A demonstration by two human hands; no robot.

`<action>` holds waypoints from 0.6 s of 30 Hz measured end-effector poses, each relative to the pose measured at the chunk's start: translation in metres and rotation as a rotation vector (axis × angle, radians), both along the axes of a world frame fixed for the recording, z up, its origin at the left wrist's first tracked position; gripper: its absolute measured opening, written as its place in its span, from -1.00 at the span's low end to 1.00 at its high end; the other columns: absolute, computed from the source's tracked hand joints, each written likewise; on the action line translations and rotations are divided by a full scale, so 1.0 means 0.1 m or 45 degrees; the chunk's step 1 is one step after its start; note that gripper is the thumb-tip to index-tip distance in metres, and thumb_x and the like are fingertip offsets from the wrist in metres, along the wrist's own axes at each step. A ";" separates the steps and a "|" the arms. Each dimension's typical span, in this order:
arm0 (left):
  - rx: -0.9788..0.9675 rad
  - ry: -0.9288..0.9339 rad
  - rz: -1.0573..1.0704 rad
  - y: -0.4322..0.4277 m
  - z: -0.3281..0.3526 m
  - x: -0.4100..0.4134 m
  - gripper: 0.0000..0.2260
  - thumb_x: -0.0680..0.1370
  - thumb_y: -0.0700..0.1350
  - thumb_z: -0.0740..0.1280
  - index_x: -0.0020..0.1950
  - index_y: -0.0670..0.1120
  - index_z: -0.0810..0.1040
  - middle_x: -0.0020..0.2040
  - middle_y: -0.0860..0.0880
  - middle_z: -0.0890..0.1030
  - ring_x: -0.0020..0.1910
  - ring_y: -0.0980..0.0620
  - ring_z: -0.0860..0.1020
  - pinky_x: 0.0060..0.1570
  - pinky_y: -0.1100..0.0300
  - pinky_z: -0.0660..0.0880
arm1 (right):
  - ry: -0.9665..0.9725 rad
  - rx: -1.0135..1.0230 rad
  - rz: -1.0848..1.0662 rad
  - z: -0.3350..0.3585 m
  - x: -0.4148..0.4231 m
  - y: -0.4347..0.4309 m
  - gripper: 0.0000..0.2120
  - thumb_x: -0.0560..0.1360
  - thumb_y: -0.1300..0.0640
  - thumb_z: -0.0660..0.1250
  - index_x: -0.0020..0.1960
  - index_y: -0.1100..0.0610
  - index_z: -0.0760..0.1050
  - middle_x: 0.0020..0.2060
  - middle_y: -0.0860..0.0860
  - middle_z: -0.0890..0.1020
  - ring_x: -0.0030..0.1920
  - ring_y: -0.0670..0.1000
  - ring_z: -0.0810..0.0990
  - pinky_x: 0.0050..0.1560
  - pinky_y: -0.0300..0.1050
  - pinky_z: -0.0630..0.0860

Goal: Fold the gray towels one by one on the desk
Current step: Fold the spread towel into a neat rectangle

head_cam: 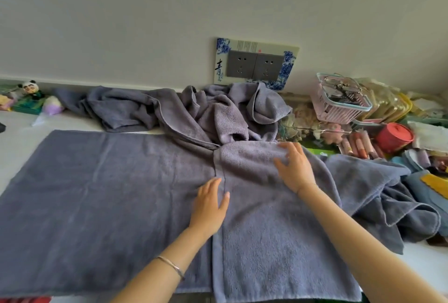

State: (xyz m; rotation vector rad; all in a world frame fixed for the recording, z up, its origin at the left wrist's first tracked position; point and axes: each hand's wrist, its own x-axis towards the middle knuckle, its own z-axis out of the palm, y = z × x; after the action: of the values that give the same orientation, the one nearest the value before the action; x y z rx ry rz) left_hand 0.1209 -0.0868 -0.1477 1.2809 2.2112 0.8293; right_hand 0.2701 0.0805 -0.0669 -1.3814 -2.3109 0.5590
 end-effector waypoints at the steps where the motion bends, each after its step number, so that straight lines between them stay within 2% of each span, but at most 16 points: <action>1: 0.011 -0.109 0.109 0.06 0.01 -0.09 -0.53 0.62 0.00 0.16 0.49 -0.13 0.21 0.47 -0.09 0.27 0.44 -0.06 0.21 0.41 0.13 0.15 | 0.023 -0.082 0.106 -0.01 -0.18 -0.06 -0.71 0.49 0.16 0.32 0.21 0.12 0.45 0.15 0.04 0.47 0.02 0.09 0.51 0.06 0.01 0.47; 4: 0.014 -0.458 0.259 0.30 0.09 -0.29 -0.54 0.63 -0.07 0.18 0.48 -0.19 0.20 0.40 -0.18 0.37 0.41 -0.13 0.31 0.40 0.08 0.20 | 0.121 -0.426 0.256 -0.13 -0.55 -0.27 -0.79 0.51 0.14 0.32 0.14 0.13 0.49 0.04 -0.01 0.51 -0.09 -0.02 0.51 -0.02 -0.17 0.44; 7: 0.027 -0.753 0.302 0.55 0.20 -0.37 -0.58 0.65 -0.08 0.12 0.47 -0.21 0.22 0.35 -0.13 0.43 0.38 -0.04 0.36 0.28 0.26 0.22 | 0.343 -0.693 0.128 -0.31 -0.68 -0.39 -0.85 0.52 0.18 0.31 0.09 0.14 0.51 -0.05 -0.01 0.54 -0.16 -0.09 0.52 -0.19 -0.28 0.42; 8: 0.046 -0.857 0.352 0.63 0.22 -0.40 -0.62 0.65 -0.07 0.13 0.43 -0.21 0.29 0.30 -0.11 0.47 0.32 -0.02 0.41 0.22 0.26 0.27 | 0.405 -0.723 0.080 -0.35 -0.68 -0.39 -0.88 0.53 0.18 0.30 0.07 0.12 0.51 -0.05 0.00 0.55 -0.11 -0.04 0.55 -0.16 -0.26 0.44; 10: 0.127 -0.986 0.420 0.73 0.23 -0.44 -0.76 0.63 -0.05 0.20 0.16 -0.17 0.50 0.05 -0.10 0.61 0.01 0.02 0.52 -0.01 0.29 0.39 | 0.486 -0.727 0.023 -0.40 -0.65 -0.40 -0.91 0.54 0.16 0.28 0.03 0.08 0.51 -0.04 0.01 0.57 -0.01 0.09 0.60 -0.07 -0.13 0.49; 11: 0.156 -1.006 0.433 0.75 0.23 -0.45 -0.84 0.60 -0.06 0.25 0.01 -0.14 0.53 -0.12 -0.06 0.61 -0.16 0.08 0.51 -0.17 0.37 0.40 | 0.514 -0.711 0.019 -0.41 -0.63 -0.40 -0.92 0.55 0.15 0.27 0.03 0.07 0.51 -0.04 0.01 0.57 0.00 0.10 0.60 -0.05 -0.09 0.51; 13: 0.189 -0.952 0.459 0.77 0.22 -0.46 -0.89 0.54 -0.09 0.35 -0.09 -0.13 0.54 -0.29 0.02 0.52 -0.33 0.17 0.43 -0.39 0.50 0.34 | 0.571 -0.658 0.023 -0.38 -0.60 -0.39 -0.91 0.55 0.15 0.27 0.04 0.08 0.51 -0.08 -0.03 0.57 -0.04 0.03 0.58 -0.07 -0.19 0.51; 15: 0.203 -0.792 0.440 0.77 0.22 -0.47 -0.90 0.53 -0.11 0.38 -0.11 -0.13 0.53 -0.34 0.05 0.47 -0.36 0.20 0.38 -0.39 0.46 0.32 | 0.605 -0.561 0.028 -0.32 -0.58 -0.36 -0.89 0.56 0.16 0.26 0.06 0.12 0.51 -0.09 -0.05 0.57 -0.10 -0.10 0.53 -0.14 -0.41 0.43; 18: 0.375 -0.731 0.347 0.74 0.31 -0.41 -0.86 0.57 -0.14 0.31 -0.16 -0.15 0.45 -0.34 0.04 0.42 -0.37 0.20 0.34 -0.28 0.29 0.32 | 0.661 -0.430 0.051 -0.26 -0.58 -0.30 -0.92 0.56 0.17 0.26 0.03 0.11 0.50 -0.04 -0.01 0.58 -0.11 -0.18 0.50 -0.14 -0.47 0.38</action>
State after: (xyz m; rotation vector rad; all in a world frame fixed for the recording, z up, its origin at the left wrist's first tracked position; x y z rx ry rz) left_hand 0.0797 -0.0131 -0.1164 0.7250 1.8525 1.4614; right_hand 0.2123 0.0505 -0.0928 -1.1471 -1.8803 1.2061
